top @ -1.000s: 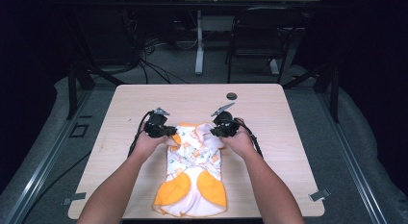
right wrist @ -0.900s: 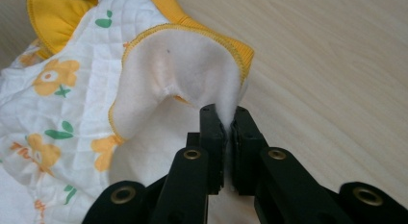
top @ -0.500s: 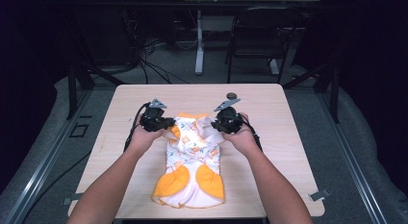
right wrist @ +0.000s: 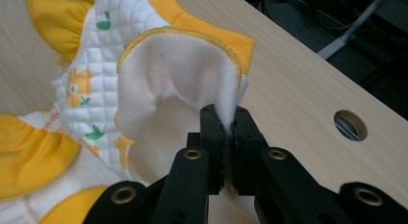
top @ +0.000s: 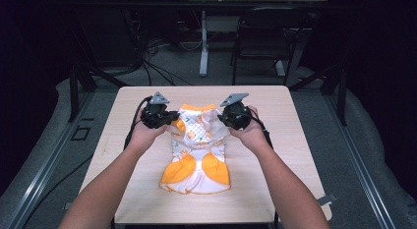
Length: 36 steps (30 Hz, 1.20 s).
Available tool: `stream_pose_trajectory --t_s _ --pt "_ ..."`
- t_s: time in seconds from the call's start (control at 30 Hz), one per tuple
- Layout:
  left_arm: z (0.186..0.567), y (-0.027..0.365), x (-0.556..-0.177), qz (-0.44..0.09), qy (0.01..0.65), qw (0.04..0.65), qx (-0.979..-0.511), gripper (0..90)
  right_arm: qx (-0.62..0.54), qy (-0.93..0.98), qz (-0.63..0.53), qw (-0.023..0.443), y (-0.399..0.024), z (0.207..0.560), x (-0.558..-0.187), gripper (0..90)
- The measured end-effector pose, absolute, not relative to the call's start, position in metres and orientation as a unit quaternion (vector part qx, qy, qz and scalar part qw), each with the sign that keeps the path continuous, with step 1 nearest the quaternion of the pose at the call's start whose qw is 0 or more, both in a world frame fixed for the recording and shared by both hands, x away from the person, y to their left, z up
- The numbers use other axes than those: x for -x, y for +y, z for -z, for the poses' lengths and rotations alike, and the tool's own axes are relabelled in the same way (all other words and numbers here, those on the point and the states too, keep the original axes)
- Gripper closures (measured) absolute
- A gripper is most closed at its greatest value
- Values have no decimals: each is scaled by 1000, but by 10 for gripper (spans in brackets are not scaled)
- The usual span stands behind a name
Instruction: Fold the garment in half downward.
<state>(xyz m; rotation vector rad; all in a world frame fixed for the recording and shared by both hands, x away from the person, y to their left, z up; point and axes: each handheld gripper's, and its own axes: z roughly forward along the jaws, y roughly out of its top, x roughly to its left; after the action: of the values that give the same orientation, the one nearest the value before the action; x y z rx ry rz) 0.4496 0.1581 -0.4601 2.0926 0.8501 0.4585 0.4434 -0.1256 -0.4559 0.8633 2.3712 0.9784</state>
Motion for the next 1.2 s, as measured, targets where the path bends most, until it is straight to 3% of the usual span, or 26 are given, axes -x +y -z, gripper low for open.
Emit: stream_pose_trajectory --t_s 0.4,1.2 --pt "472 164 -423 -168 315 416 -836 846 -272 873 -339 221 -126 465 -413 854" --pt "517 173 -378 -121 298 419 -849 843 -261 888 -332 180 -124 502 -366 847"
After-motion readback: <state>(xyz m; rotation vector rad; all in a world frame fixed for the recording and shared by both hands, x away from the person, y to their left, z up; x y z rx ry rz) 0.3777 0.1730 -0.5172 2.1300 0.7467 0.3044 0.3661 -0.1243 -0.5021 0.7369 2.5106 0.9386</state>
